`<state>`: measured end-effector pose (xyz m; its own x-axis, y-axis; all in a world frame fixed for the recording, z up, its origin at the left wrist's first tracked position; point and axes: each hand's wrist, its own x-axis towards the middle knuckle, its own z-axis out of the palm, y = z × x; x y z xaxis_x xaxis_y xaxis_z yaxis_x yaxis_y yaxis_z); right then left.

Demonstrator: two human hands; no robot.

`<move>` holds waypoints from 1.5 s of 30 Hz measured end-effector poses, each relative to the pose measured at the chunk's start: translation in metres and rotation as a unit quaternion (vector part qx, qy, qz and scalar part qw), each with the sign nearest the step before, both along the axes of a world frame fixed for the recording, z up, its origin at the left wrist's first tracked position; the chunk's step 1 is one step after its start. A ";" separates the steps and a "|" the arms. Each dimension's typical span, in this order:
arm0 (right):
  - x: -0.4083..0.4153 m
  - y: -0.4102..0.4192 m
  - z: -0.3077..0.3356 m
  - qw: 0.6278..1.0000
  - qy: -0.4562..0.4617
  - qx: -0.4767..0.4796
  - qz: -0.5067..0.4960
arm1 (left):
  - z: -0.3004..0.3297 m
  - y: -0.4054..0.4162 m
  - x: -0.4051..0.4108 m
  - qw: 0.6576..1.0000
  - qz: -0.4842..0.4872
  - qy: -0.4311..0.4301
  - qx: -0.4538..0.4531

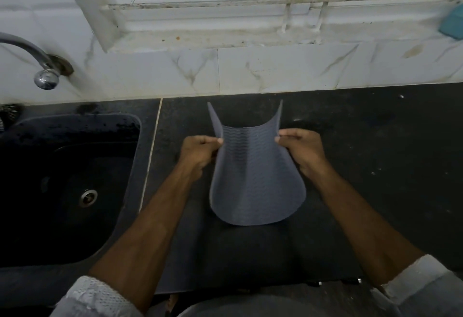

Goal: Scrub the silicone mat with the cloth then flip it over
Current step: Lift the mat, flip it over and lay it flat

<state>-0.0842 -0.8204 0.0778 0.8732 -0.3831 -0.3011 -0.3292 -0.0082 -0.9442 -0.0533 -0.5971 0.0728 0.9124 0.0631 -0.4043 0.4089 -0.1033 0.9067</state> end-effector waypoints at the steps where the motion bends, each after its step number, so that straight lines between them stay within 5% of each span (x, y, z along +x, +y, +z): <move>1: 0.001 0.013 0.004 1.000 -0.019 0.006 0.002 | 0.005 -0.011 0.000 1.000 -0.006 -0.004 -0.016; 9: -0.004 0.064 0.011 0.996 -0.081 -0.004 0.027 | 0.022 -0.049 -0.005 0.999 -0.026 -0.022 -0.028; 45: -0.009 0.050 0.004 0.991 -0.089 -0.066 0.080 | 0.014 -0.052 0.001 0.996 -0.038 0.036 -0.073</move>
